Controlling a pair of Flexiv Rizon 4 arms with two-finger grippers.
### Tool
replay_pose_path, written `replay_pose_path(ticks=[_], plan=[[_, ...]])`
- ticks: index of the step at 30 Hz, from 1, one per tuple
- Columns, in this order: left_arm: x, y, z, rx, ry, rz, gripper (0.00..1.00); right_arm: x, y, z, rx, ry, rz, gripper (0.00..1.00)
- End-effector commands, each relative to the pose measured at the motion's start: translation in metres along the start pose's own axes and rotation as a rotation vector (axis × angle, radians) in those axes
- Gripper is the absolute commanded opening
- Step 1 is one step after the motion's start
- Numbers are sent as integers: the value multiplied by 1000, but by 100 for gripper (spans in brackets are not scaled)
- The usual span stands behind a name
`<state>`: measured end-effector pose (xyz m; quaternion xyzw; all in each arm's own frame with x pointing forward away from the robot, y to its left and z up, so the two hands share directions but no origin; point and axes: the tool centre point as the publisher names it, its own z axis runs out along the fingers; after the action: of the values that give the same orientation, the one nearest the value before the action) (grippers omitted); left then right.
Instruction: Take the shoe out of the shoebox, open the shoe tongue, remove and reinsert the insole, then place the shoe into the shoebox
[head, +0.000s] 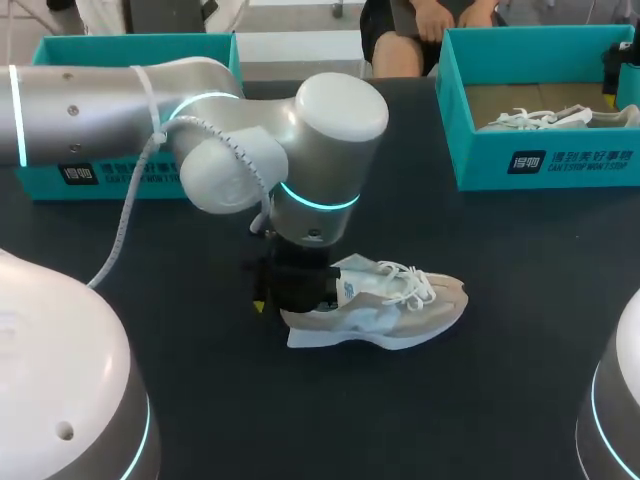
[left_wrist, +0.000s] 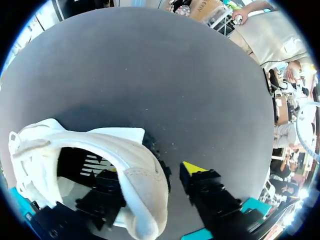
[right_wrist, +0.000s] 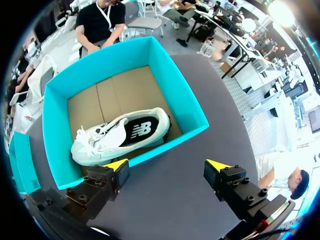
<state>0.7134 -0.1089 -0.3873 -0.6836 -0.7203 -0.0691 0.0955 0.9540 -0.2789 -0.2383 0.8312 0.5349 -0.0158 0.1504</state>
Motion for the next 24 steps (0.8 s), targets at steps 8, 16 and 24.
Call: replay_pose_path(ticks=[8,16,24], plan=[[22,-5,-47,2,-169,-13,91,-1,-1,0,-2,1,1,100],[41,-13,-90,47,-340,-94,95,-1,-1,0,-2,1,1,100],[79,-22,-114,131,-475,-250,100,-1,-1,0,-2,1,1,100]])
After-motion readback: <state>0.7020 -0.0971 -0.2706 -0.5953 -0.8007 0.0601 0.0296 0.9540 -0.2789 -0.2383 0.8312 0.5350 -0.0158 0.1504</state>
